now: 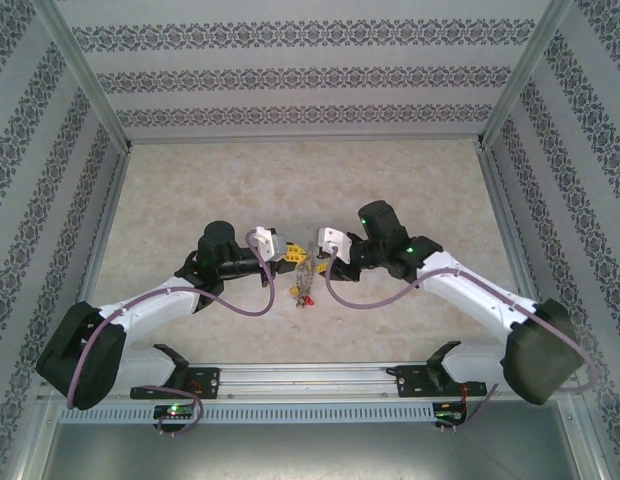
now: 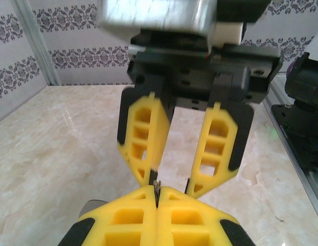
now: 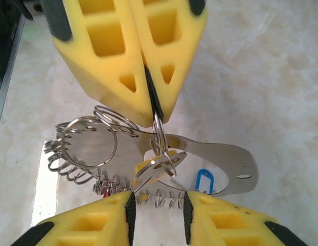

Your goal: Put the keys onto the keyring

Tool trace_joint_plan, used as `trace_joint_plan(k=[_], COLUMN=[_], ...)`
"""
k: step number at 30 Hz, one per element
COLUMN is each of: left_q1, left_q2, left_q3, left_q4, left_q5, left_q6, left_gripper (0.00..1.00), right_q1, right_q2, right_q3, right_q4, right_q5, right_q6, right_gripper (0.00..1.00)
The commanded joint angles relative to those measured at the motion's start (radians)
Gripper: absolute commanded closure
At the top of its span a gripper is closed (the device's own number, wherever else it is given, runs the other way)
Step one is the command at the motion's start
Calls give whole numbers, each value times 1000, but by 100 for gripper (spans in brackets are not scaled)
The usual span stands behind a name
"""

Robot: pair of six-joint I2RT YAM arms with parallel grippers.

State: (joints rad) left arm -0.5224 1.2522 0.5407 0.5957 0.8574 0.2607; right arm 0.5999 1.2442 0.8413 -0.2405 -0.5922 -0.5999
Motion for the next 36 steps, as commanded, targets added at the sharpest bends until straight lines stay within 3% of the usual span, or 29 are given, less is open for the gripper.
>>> trace_joint_plan(k=[1,5,10,17,25,35,36], left_q1=[-1,-1,-1,-1,-2,-1,-2], left_q2=[-15,-18,-21,-25,-18,-13,-11], left_q3=[25,28,28,29,32,41,44], left_q4=[58,49,44,38,42,38,33], left_q5=[32,43,55,55,49,53,55], left_q6=[0,1,4,5,3,9,12], left_gripper=[100,100,100,100,100,100,100], right_q1=[-10,-10,-10,-6,-3,-7,-8], right_q2=[-41,-36,-15,29,49,53,44], right_q3=[-44,-50,-24,5,16,5,0], right_q4=[105,125,134,124,119,93,93], right_q5=[-16,-34,-58,-84,-93,-74,-62], right_q6=[20,14,10,0,-5,-26,-29], right_gripper=[65,66,75,76,100,100,90])
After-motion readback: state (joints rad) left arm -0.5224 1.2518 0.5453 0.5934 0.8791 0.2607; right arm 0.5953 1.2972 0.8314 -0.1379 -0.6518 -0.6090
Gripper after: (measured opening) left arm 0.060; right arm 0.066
